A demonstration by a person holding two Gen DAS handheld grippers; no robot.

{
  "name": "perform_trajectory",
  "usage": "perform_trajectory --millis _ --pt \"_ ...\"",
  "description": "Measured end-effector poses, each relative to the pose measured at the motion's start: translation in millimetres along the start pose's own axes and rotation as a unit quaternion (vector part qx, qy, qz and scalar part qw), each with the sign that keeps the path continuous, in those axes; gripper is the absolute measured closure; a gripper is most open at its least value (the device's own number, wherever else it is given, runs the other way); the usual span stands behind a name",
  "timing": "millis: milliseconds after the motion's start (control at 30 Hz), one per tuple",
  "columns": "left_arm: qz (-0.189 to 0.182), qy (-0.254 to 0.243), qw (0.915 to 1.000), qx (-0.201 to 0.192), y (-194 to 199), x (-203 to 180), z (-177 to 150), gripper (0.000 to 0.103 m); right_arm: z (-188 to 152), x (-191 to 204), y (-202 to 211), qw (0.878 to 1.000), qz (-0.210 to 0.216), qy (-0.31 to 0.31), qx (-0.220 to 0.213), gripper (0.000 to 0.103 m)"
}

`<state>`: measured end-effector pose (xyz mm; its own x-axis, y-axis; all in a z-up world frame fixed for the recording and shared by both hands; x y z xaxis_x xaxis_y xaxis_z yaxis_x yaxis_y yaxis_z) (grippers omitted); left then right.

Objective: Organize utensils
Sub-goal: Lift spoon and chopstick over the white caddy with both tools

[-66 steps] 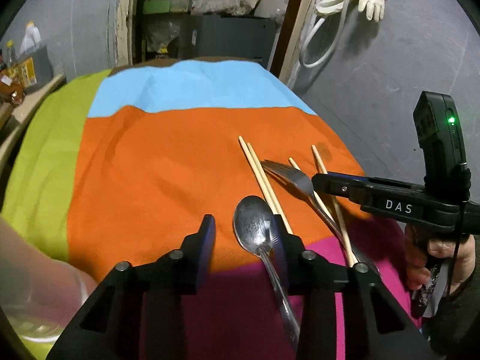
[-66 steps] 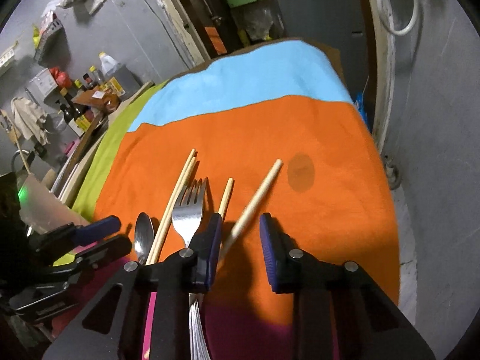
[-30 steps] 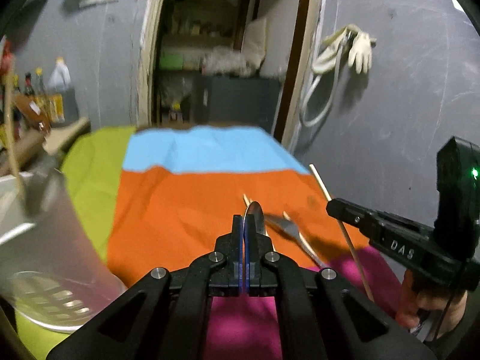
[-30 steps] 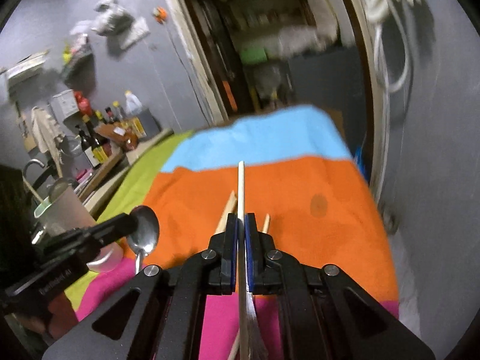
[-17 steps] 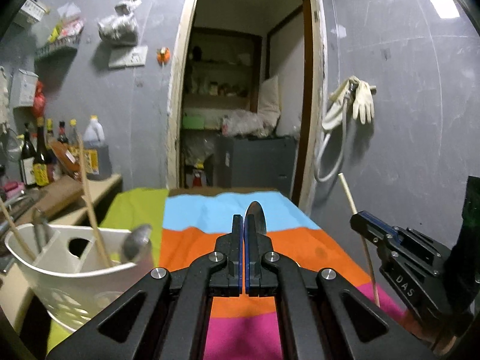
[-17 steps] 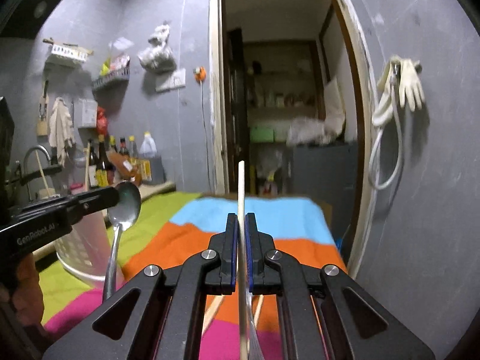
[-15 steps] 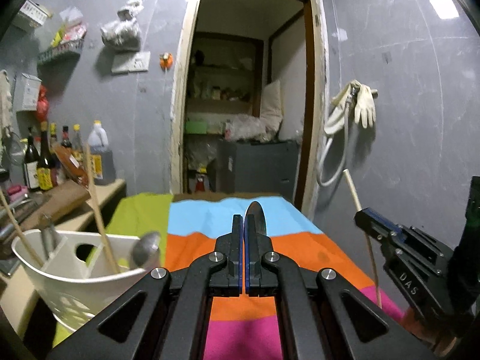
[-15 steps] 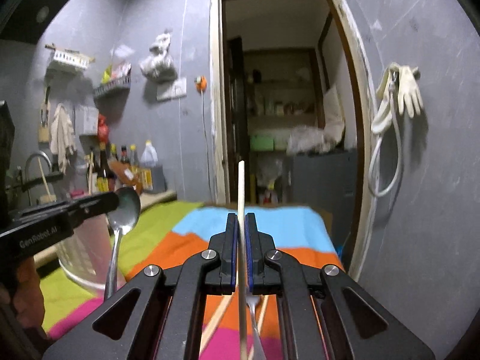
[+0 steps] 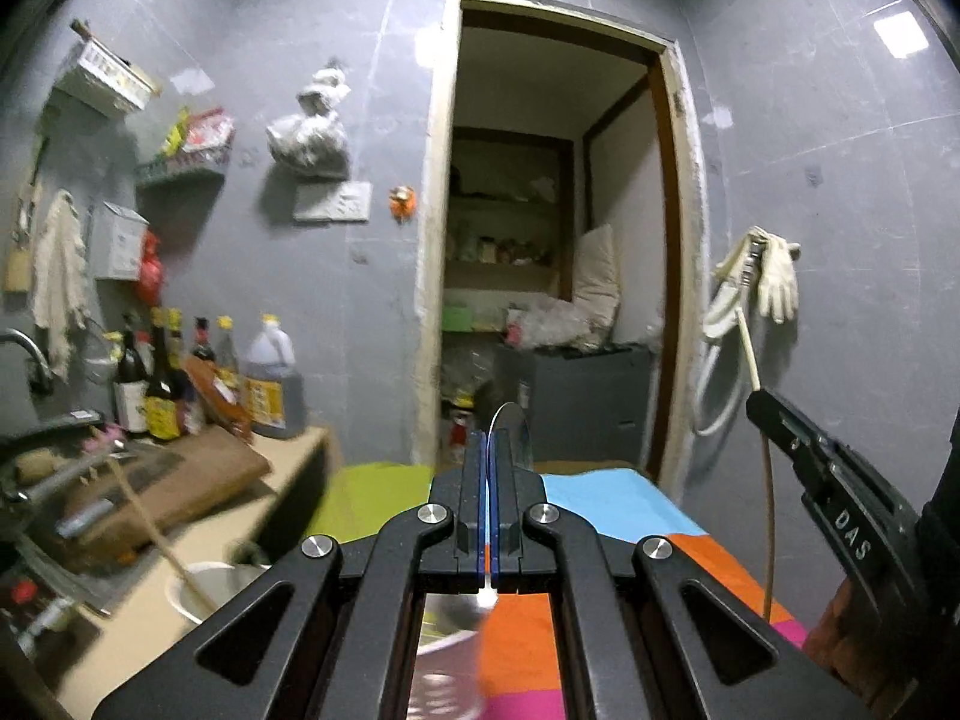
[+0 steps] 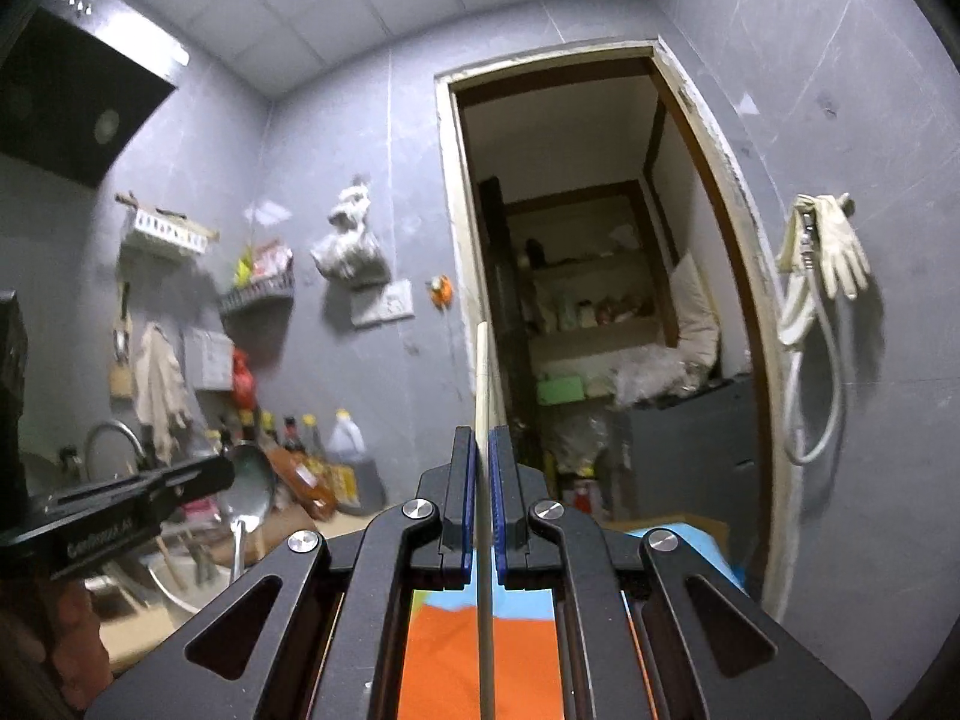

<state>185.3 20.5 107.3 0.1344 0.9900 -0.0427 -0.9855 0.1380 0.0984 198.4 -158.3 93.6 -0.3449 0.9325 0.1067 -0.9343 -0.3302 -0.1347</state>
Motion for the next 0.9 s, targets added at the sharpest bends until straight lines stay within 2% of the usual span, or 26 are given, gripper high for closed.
perform_trajectory --millis 267,400,533,667,900 --pt "0.075 0.007 0.9967 -0.031 22 67 17 0.103 10 48 -28 0.998 0.048 -0.021 -0.020 0.100" --pt "0.116 0.026 0.9921 -0.038 26 110 21 0.103 9 68 -45 0.996 0.073 -0.040 -0.015 0.100" --pt "0.149 0.041 0.9871 -0.039 27 142 19 0.103 1 83 -65 0.990 0.119 -0.075 0.000 0.100" --pt "0.178 0.034 0.9826 -0.039 22 158 13 0.103 -10 91 -80 0.986 0.135 -0.092 0.012 0.100" --pt "0.204 0.014 0.9784 -0.033 0 168 -9 0.103 -25 97 -93 0.985 0.138 -0.099 0.020 0.100"
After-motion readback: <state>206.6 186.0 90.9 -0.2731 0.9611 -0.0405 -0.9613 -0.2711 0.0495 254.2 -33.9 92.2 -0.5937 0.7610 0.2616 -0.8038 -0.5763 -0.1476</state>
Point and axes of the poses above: each gripper's, at about its wrist camera, not at the fingertips, and y roughly against the way its jaws point, x to its left, z to its top, the point moved 5 cm from there along -y, roughly the way its jaws point, and after that the axes turned 1 degree about z, right-handed, at the moved point
